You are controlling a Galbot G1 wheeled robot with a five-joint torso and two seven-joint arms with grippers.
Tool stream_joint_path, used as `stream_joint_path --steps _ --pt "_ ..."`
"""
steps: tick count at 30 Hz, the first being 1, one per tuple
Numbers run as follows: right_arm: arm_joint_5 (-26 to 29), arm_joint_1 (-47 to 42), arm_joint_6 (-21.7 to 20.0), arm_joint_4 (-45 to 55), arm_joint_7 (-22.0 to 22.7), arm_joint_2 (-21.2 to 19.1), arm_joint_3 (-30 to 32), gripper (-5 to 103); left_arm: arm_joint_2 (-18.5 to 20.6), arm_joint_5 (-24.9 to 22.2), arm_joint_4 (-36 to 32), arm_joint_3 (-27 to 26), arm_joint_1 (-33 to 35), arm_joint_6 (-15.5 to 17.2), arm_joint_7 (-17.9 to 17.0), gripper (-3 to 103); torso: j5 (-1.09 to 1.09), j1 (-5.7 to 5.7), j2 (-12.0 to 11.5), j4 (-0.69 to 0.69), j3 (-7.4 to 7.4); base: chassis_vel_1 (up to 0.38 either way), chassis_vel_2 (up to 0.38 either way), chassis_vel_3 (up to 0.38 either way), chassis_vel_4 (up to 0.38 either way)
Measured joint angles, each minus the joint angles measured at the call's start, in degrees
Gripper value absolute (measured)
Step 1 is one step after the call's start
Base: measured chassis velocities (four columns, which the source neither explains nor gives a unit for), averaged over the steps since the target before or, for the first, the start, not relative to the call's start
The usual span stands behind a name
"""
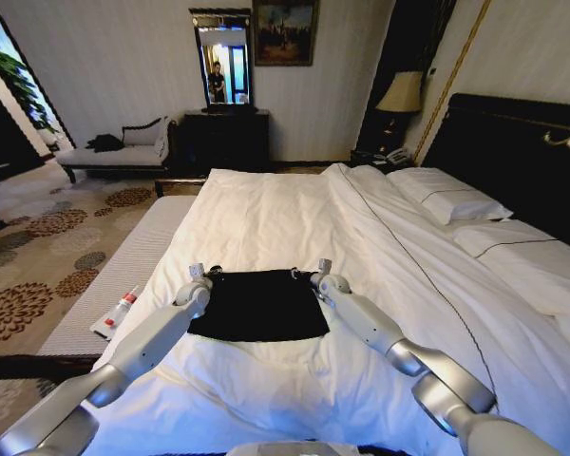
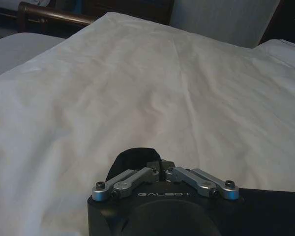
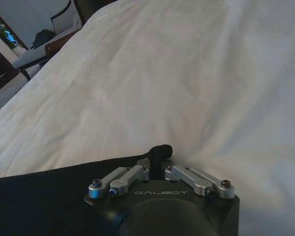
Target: Fold the clothes on the bed.
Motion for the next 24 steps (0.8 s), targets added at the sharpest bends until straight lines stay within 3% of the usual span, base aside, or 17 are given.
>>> stream_joint_path --steps 8,13,16,18,19,21,24 --pt "-0.13 -1.02 0.00 2.92 0.88 -1.58 0.57 3 0.12 0.40 -0.75 -1.18 0.53 -0.19 0.00 0 0.00 0.00 0.00 0.01 0.00 0.000 0.000 0.000 0.000" --pt "-5.04 -3.47 1.99 9.73 0.53 -6.94 1.37 3 1.05 1.42 -3.15 -4.23 2.33 -0.74 1.09 0 0.01 0.00 0.00 -0.02 0.00 0.000 0.000 0.000 0.000" --pt "-4.82 -4.25 2.54 14.68 2.37 -9.46 2.57 3 1.79 2.50 -5.18 -5.63 3.47 -1.05 1.50 0 0.01 0.00 0.00 -0.03 0.00 0.000 0.000 0.000 0.000" --pt "1.48 -4.18 2.53 21.37 7.43 -11.91 4.42 3 3.06 3.37 -9.51 -5.92 3.93 -1.47 1.58 0 -0.01 -0.01 0.01 0.01 -0.01 0.000 0.000 0.000 0.000" --pt "1.48 -4.18 2.53 21.37 7.43 -11.91 4.42 3 3.06 3.37 -9.51 -5.92 3.93 -1.47 1.58 0 -0.01 -0.01 0.01 0.01 -0.01 0.000 0.000 0.000 0.000" --pt "6.28 -3.25 2.71 26.42 11.95 -13.72 5.93 3 3.37 2.21 -13.11 -6.35 2.65 -1.77 0.96 0 -0.01 -0.01 0.01 0.01 -0.01 0.000 0.000 0.000 0.000" --pt "8.86 -1.96 3.62 31.93 15.67 -15.80 7.09 3 3.89 0.52 -15.78 -7.53 0.62 -1.86 -0.21 0 -0.01 0.00 0.01 -0.04 -0.01 0.000 0.000 0.000 0.000"
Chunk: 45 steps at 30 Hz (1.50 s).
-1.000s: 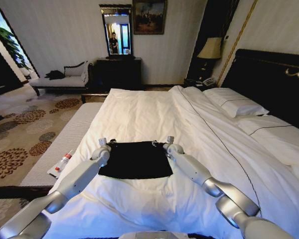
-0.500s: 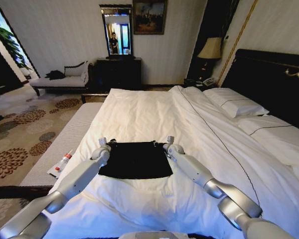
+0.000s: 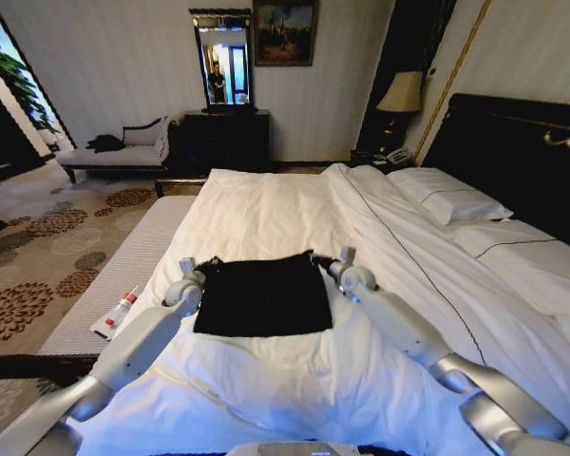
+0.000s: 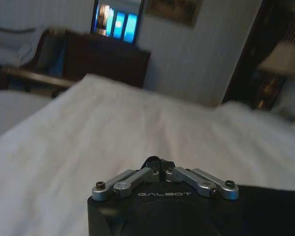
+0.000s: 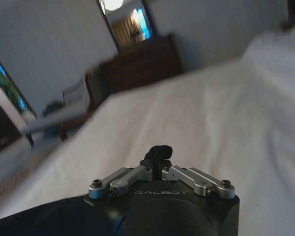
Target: Fold the clothes on the bed.
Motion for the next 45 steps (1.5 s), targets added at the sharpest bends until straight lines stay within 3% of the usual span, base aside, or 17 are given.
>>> stream_joint_path --steps 8,12,18,24,35,45 --pt "1.19 0.95 1.90 11.54 5.85 -4.60 3.42 3 5.84 -1.80 -5.78 -3.81 -2.82 -0.83 -1.43 0 0.01 0.00 0.00 0.06 0.00 0.000 0.000 0.000 0.000" --pt "2.32 2.21 3.31 16.50 8.91 -6.58 5.38 3 10.07 -2.30 -10.16 -8.07 -2.58 -3.04 -2.05 0 0.02 0.00 0.00 0.06 0.00 0.000 0.000 0.000 0.000" --pt "5.08 3.35 4.24 25.39 13.91 -10.52 6.44 3 13.54 -8.63 -21.84 -9.51 -6.57 -4.44 -4.20 0 0.03 -0.01 0.01 0.00 -0.01 0.000 0.000 0.000 0.000" --pt "6.33 2.54 4.12 29.89 15.58 -12.37 7.44 3 16.01 -11.22 -25.29 -11.25 -5.39 -4.82 -5.46 0 0.01 -0.01 0.01 0.03 -0.01 0.000 0.000 0.000 0.000" --pt "6.79 -2.02 4.16 36.83 17.36 -15.02 9.33 3 18.81 -11.74 -31.49 -18.11 3.98 -5.52 -7.13 0 0.01 0.00 0.00 0.02 0.00 0.000 0.000 0.000 0.000" --pt "8.43 -14.25 2.76 43.46 18.93 -15.22 16.99 3 17.15 -9.18 -42.61 -34.68 28.13 -5.15 -6.60 0 0.01 0.00 0.01 0.04 0.00 0.000 0.000 0.000 0.000"
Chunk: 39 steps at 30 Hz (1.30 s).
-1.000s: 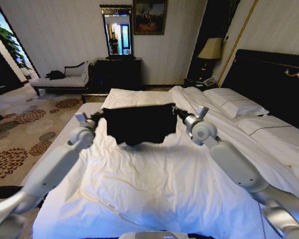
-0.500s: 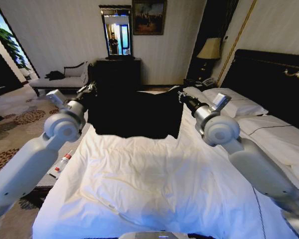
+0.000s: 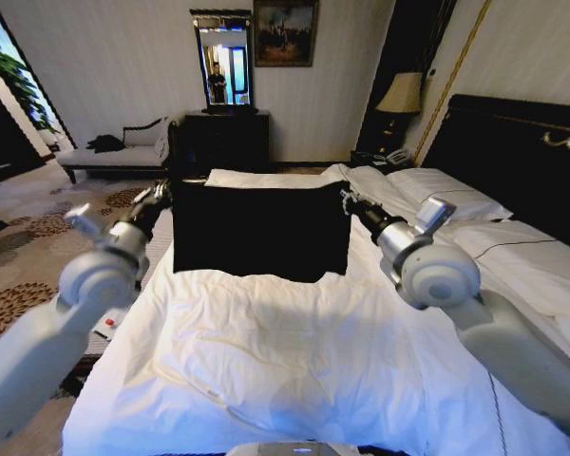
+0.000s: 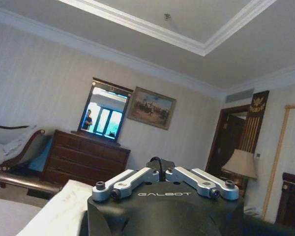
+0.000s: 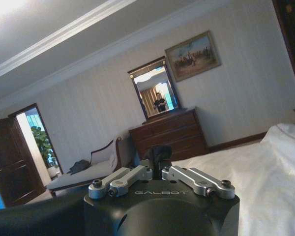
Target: Fold the clothes on the bed.
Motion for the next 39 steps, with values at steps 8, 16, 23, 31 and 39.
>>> stream_joint_path --steps 8,16,23,31,39 --pt "2.46 -7.76 -1.66 6.03 2.14 -0.44 3.66 3 -1.75 -0.18 -6.17 -9.53 11.88 0.69 0.84 0 0.00 0.00 0.00 -0.01 -0.01 0.000 0.000 0.000 0.000" --pt "2.39 -11.38 -3.86 3.75 3.43 2.95 1.10 3 -5.88 3.78 -4.21 -8.36 19.58 1.21 1.39 0 0.01 0.00 0.00 0.01 0.00 0.000 0.000 0.000 0.000" --pt "-2.73 -9.43 -4.31 -8.22 -0.03 9.10 -6.05 3 -9.90 9.97 7.68 5.02 11.23 0.81 0.34 0 -0.01 0.01 0.00 0.00 0.01 0.000 0.000 0.000 0.000" --pt "-9.35 -1.93 -2.77 -28.51 -7.37 14.44 -11.79 3 -16.01 11.26 29.16 21.39 -8.61 0.55 0.39 0 -0.01 0.03 -0.02 -0.04 0.03 0.000 0.000 0.000 0.000" --pt "-15.32 3.34 -0.13 -43.56 -11.83 19.50 -15.17 3 -23.97 15.62 46.57 29.65 -21.15 -0.25 3.13 0 -0.01 0.03 -0.03 0.01 0.02 0.000 0.000 0.000 0.000"
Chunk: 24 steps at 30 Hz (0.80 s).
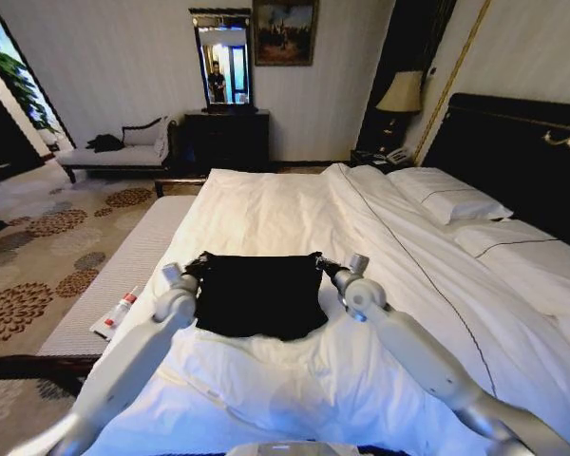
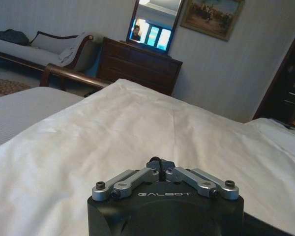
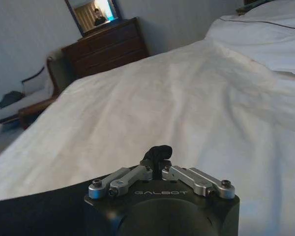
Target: Fold the clothes on the bed.
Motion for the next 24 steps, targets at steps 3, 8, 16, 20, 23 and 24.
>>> stream_joint_path --steps 3,8,16,20,23,24 --pt "-2.54 1.51 1.77 -5.14 -1.69 1.97 -0.46 3 -2.93 1.13 6.81 1.58 -4.67 -0.61 1.02 0 0.01 0.00 0.01 -0.01 0.00 0.000 0.000 0.000 0.000" --pt "-4.36 3.59 2.85 -9.35 -2.82 4.03 -0.33 3 -4.92 1.42 14.07 3.11 -9.94 -1.02 2.46 0 0.00 0.00 0.01 -0.03 -0.01 0.000 0.000 0.000 0.000" --pt "-6.52 5.54 4.29 -14.02 -4.15 6.10 0.44 3 -5.44 1.43 16.36 4.10 -11.47 -1.47 3.22 0 0.01 -0.02 0.01 0.01 -0.01 0.000 0.000 0.000 0.000" --pt "-8.07 5.34 5.23 -14.13 -5.00 5.48 0.69 3 -5.99 2.81 16.47 4.03 -10.99 -2.24 3.36 0 0.00 -0.02 0.01 -0.02 -0.02 0.000 0.000 0.000 0.000" --pt "-11.23 3.37 6.60 -12.36 -4.75 4.67 0.74 3 -5.20 5.42 14.46 3.74 -8.65 -3.88 5.17 0 0.00 -0.02 0.02 -0.03 -0.02 0.000 0.000 0.000 0.000" --pt "-12.42 2.42 6.99 -11.73 -4.67 4.47 0.75 3 -4.72 5.75 13.29 3.61 -7.51 -4.21 5.42 0 0.01 -0.02 0.02 -0.02 -0.02 0.000 0.000 0.000 0.000"
